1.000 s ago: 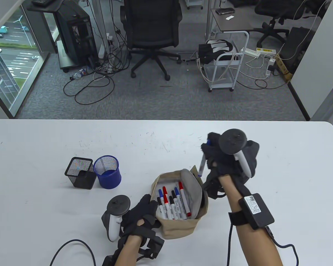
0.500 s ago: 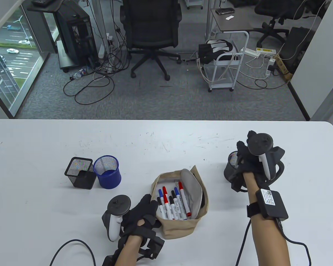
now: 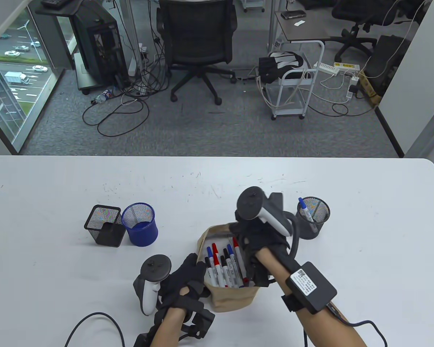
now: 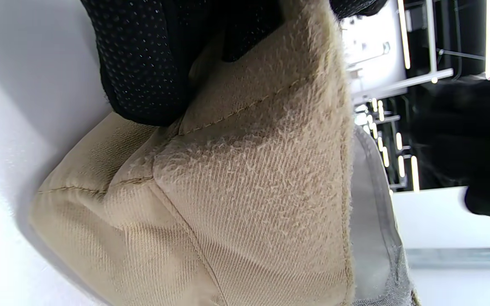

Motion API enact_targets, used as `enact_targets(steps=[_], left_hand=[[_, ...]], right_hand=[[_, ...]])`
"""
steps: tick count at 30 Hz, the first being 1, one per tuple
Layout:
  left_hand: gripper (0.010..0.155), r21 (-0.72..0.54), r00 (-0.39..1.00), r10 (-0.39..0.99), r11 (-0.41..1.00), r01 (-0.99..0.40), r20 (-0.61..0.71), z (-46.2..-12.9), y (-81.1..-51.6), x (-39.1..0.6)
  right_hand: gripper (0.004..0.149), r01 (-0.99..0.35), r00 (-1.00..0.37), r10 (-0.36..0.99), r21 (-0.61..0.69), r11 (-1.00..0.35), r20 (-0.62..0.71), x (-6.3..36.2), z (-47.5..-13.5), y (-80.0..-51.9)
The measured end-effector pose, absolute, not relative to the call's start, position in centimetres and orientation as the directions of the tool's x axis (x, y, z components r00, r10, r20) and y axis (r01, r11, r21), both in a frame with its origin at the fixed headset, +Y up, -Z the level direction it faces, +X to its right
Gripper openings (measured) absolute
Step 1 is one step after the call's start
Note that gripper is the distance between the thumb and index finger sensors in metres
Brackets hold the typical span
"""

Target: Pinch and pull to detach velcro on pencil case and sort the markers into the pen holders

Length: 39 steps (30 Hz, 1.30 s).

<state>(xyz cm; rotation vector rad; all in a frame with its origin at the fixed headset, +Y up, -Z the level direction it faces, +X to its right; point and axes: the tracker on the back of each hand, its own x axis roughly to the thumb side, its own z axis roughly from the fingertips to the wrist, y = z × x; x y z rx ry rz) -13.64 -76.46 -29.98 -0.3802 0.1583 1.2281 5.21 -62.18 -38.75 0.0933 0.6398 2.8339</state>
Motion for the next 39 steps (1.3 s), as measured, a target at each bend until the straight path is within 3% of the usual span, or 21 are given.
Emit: enact_targets(steps=[4,11,16,22,26,31,36,39], left_hand=[[0.070,-0.199,0.343,0.883,0.292,-0.936,-0.320,-30.0,-76.5,-13.6],[0.070,-0.201,0.335,0.882,0.281,-0.938,-0.330,-30.0,-76.6,-13.6],[0.070,-0.202,0.353,0.878,0.300,-0.932,-0.325,-30.0,-76.6,-13.5],[0.070,-0.201,0.360,0.873,0.307,-0.930,-0.329,-30.0,-76.7,-13.5],[0.069,-0.197,0.360,0.872,0.309,-0.930,-0.332,-30.0,-76.7,-13.6],[0.069,-0.203,0.344,0.876,0.289,-0.936,-0.339,-30.1,-76.8,-13.6],[0.069,-0.201,0.348,0.875,0.294,-0.934,-0.336,-30.1,-76.8,-13.6],[0.069,-0.201,0.347,0.875,0.294,-0.935,-0.336,-30.1,-76.8,-13.6]], right_hand=[[0.050,-0.127,-0.989,0.143,0.581,-0.804,-0.017,2.7,-40.3,-66.5],[0.052,-0.063,-0.998,0.044,0.684,-0.727,-0.046,1.1,-42.0,-71.8],[0.062,0.010,-0.999,-0.038,0.647,-0.762,-0.030,0.6,-42.2,-73.0],[0.064,0.152,-0.985,-0.174,0.578,-0.802,0.018,-0.2,-42.3,-74.3],[0.065,0.110,-0.990,-0.138,0.608,-0.786,0.001,0.2,-42.8,-74.4],[0.064,0.040,-0.999,-0.040,0.568,-0.822,0.012,0.7,-42.3,-71.4],[0.057,-0.269,-0.957,0.289,0.358,-0.894,0.001,4.0,-40.7,-63.3],[0.053,-0.453,-0.890,0.454,0.193,-0.871,-0.042,7.7,-40.3,-60.0]])
